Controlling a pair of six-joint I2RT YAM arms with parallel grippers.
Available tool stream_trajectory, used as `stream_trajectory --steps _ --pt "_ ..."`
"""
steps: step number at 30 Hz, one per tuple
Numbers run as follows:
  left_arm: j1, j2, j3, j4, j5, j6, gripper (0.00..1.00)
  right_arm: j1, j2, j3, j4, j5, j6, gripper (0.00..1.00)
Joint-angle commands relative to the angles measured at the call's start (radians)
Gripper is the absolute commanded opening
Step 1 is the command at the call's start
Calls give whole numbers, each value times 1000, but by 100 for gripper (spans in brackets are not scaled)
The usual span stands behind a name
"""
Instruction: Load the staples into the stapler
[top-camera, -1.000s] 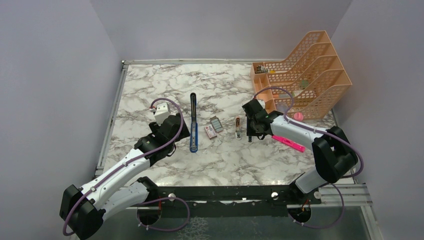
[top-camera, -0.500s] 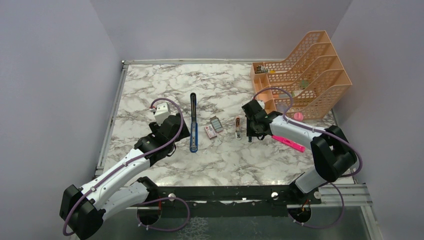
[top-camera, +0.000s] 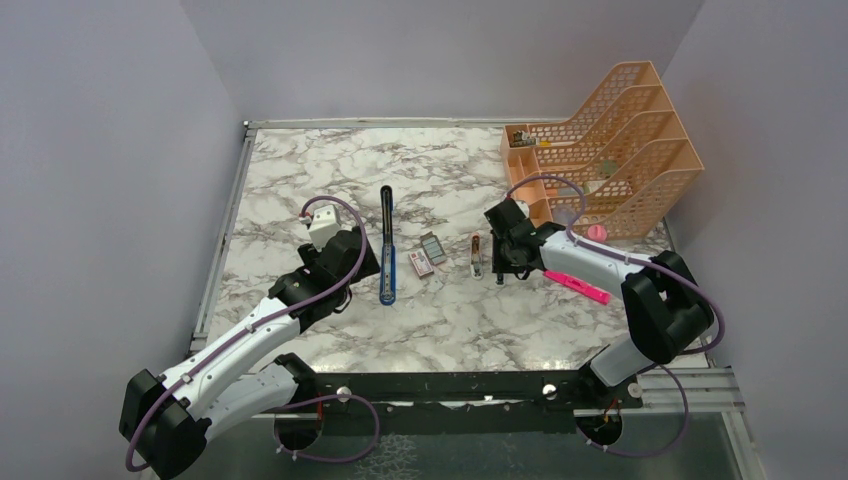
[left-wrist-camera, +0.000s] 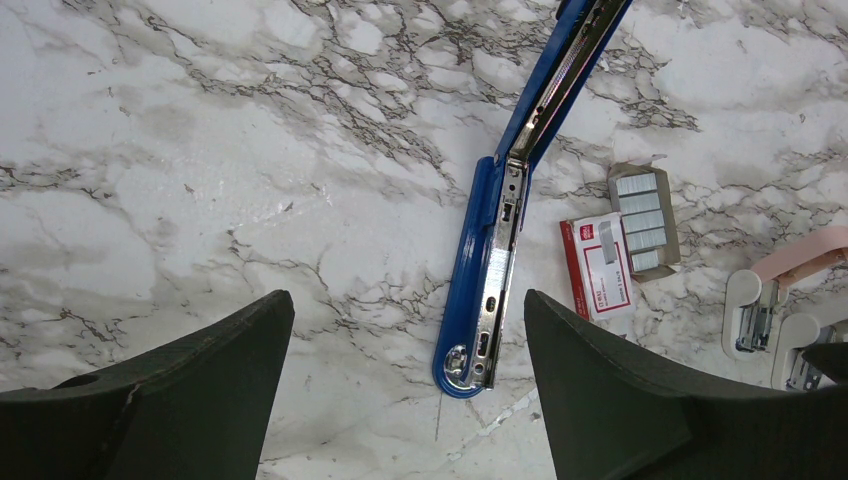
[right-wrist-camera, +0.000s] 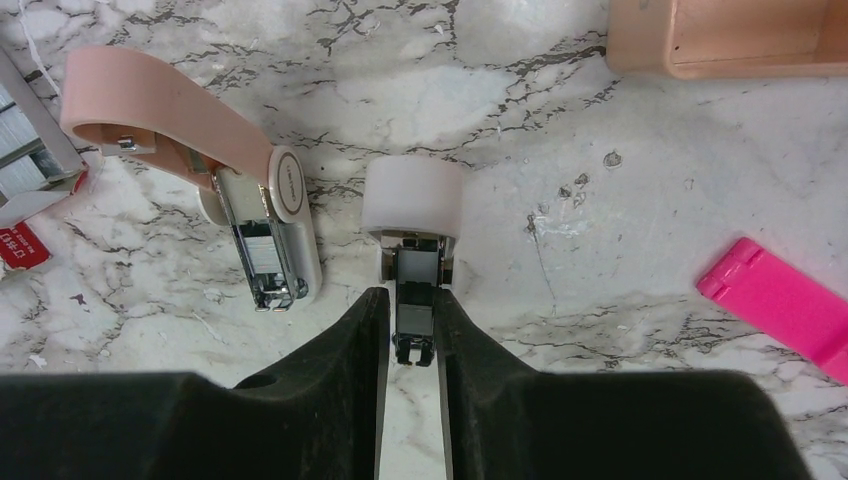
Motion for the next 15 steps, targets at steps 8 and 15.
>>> stream_trajectory --steps 8,15 --pt "4 -10 5 21 12 1 86 -4 -37 41 -46 28 2 36" --pt "3 -11 14 20 17 4 86 -4 -57 72 -43 32 -4 37"
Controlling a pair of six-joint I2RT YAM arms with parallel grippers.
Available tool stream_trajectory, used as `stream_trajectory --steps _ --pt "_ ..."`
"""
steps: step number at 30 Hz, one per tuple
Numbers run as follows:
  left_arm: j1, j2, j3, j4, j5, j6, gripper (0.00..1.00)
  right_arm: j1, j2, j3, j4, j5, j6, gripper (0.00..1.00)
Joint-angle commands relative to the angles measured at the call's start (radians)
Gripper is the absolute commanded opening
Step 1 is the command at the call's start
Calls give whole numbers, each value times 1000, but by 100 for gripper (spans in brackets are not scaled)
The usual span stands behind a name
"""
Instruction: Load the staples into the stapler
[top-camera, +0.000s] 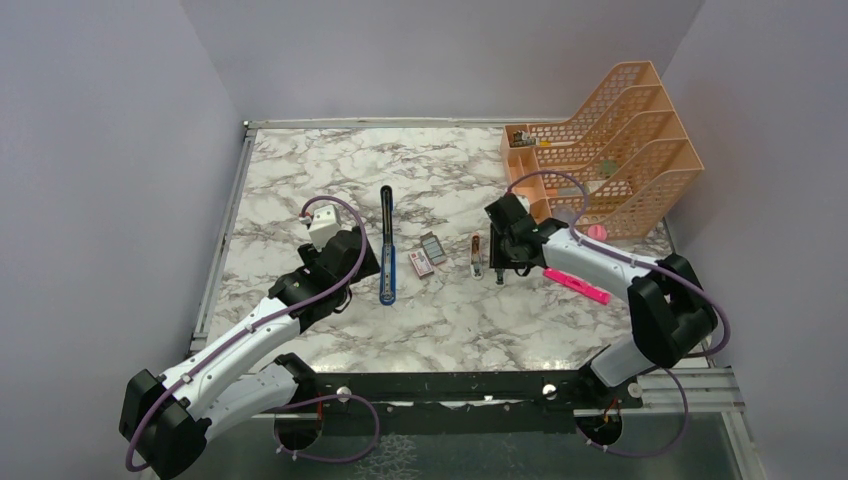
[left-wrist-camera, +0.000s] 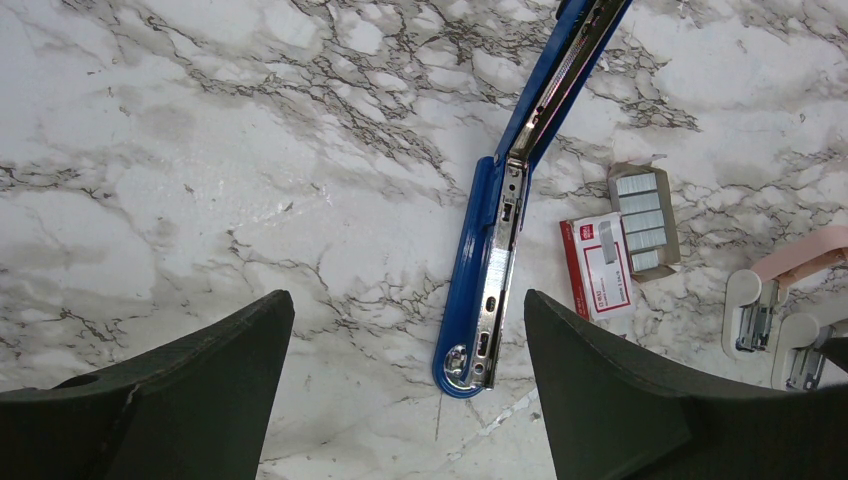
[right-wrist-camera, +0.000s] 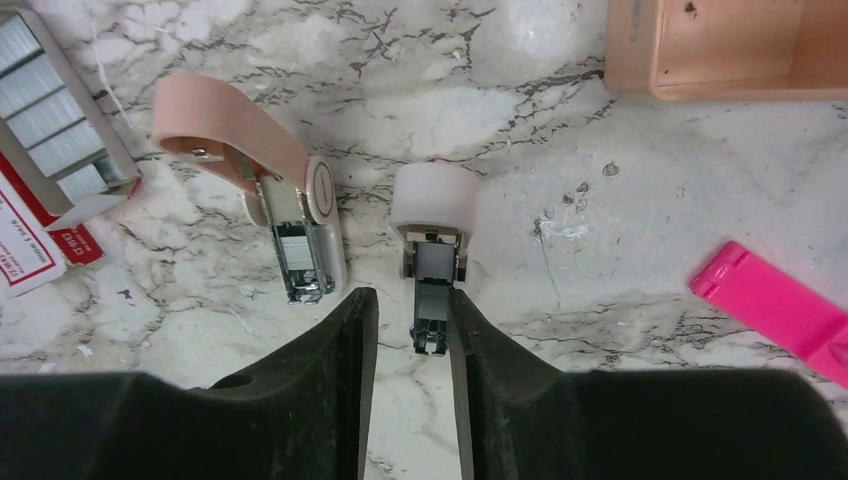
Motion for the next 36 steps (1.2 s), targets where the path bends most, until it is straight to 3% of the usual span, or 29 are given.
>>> stream_trajectory --steps 1,6,11,19,26,36 --pt "5 -13 17 21 22 8 86 -3 -40 57 -18 31 -8 37" --pt "4 -23 33 34 77 28 88 -4 -44 118 11 -54 -62 43" --pt "4 -12 25 67 138 45 89 11 -61 145 115 -176 -130 60" --pt "4 63 18 262 466 104 88 13 59 285 58 -44 -142 69" --pt "3 174 -11 420 676 41 78 13 165 317 10 -55 -144 66" --pt "-33 329 -18 528 732 -25 66 13 234 317 4 -61 -131 45"
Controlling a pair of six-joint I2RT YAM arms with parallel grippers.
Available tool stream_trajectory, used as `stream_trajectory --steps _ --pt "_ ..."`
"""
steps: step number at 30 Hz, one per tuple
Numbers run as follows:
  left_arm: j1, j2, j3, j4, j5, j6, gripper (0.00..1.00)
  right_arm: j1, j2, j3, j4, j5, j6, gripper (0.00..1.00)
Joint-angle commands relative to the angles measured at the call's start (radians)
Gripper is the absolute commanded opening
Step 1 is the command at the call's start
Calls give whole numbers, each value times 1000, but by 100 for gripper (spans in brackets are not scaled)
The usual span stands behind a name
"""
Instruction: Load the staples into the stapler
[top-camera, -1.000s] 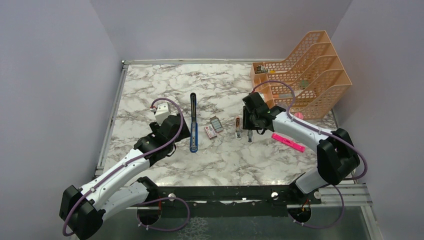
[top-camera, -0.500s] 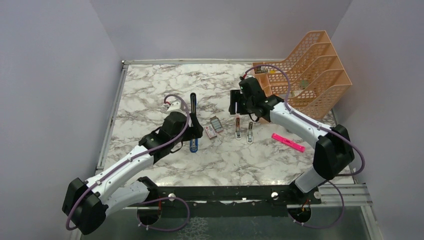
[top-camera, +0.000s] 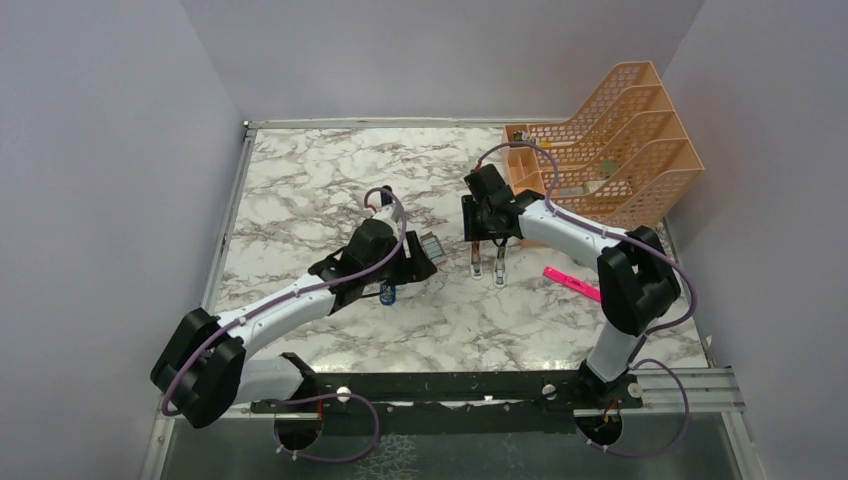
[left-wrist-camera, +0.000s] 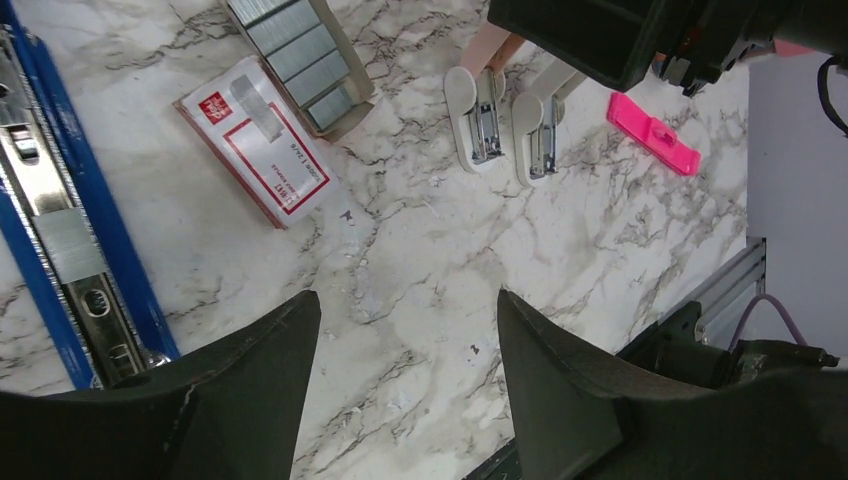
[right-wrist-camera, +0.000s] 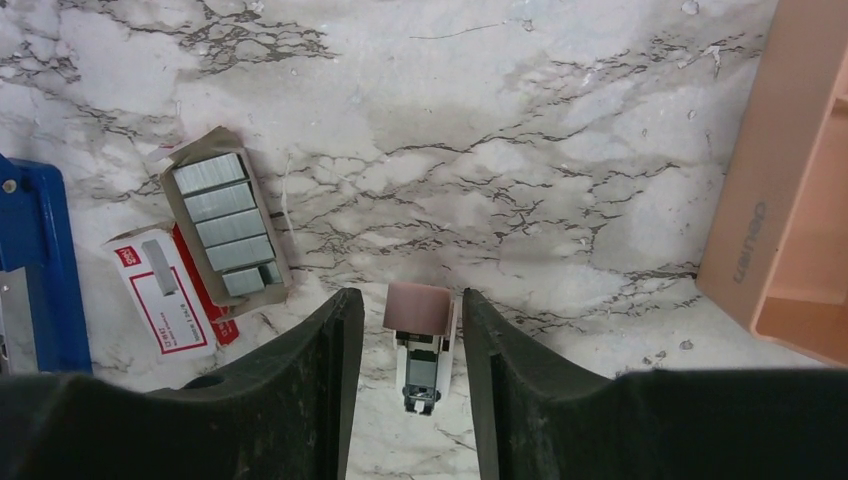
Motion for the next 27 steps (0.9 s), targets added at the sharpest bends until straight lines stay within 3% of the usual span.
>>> stream_trajectory --steps 1,10,13,17,24,27 --pt "-31 59 1 98 55 -35 65 5 26 11 -9 14 2 44" --pt "-93 265 81 174 27 -57 62 4 39 -1 25 38 7 42" --pt "-104 324 125 191 25 -51 59 4 35 -9 42 40 6 36" --pt "-107 407 180 204 23 -48 50 5 21 -19 54 26 11 29" --pt "-107 562 276 245 108 -75 30 5 -10 -41 64 5 36 29" --pt "-107 604 293 258 110 -99 28 5 -25 -53 71 -3 47 29"
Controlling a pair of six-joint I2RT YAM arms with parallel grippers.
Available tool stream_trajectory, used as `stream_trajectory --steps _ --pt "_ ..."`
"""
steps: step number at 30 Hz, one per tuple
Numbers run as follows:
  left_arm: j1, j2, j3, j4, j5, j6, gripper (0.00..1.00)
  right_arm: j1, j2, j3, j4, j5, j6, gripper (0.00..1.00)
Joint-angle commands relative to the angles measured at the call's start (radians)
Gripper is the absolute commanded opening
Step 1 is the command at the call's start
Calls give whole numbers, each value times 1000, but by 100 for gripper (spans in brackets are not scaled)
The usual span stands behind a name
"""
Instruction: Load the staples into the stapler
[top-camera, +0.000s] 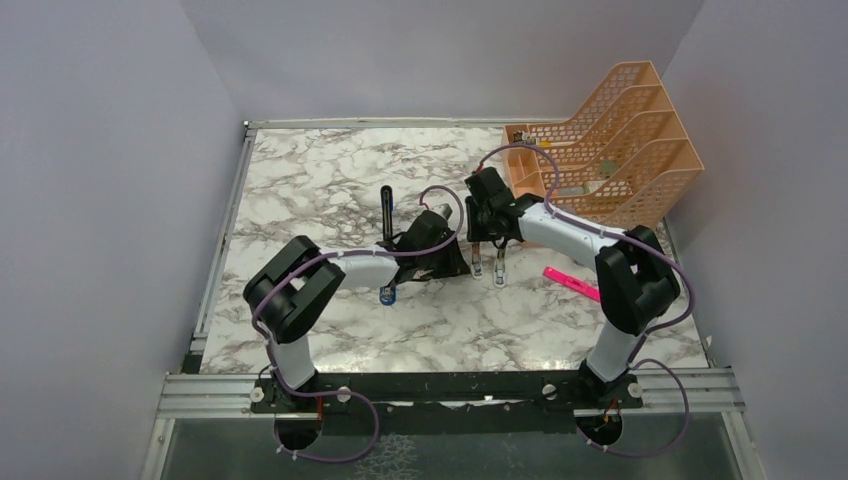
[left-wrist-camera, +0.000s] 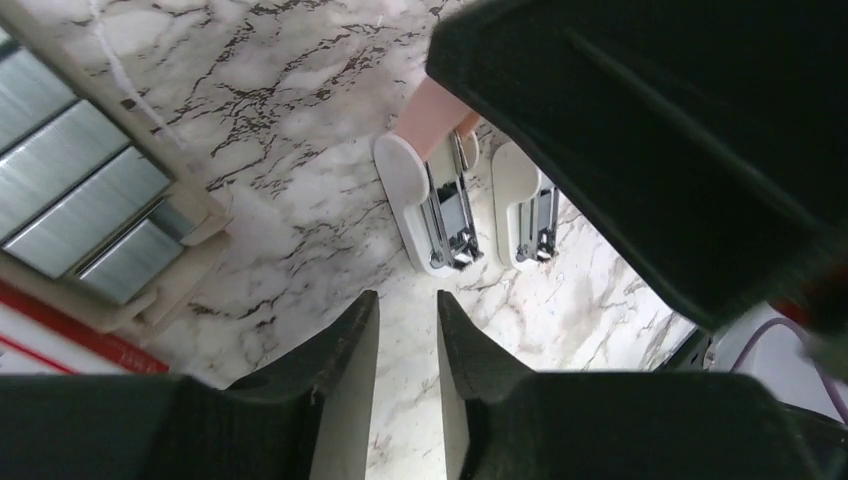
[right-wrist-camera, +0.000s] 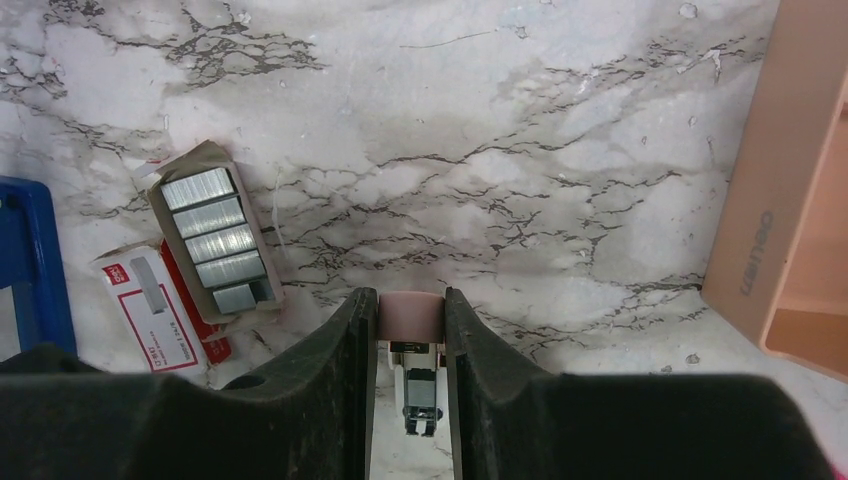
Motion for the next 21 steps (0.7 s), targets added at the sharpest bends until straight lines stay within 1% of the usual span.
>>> stream_trajectory --steps 1,7,11,18,21 --pt "-4 60 42 52 50 -40 27 6 -49 -32 19 -15 34 29" --pt "-5 124 48 97 79 -90 21 5 -72 -50 28 -38 45 29" --pt "-5 149 63 94 84 -94 16 6 -86 -58 24 -57 48 29" --pt "-5 162 74 70 73 -99 0 4 -121 -68 -5 -96 45 29" --pt "-5 163 92 38 65 -97 0 6 -136 -84 -31 -132 40 29"
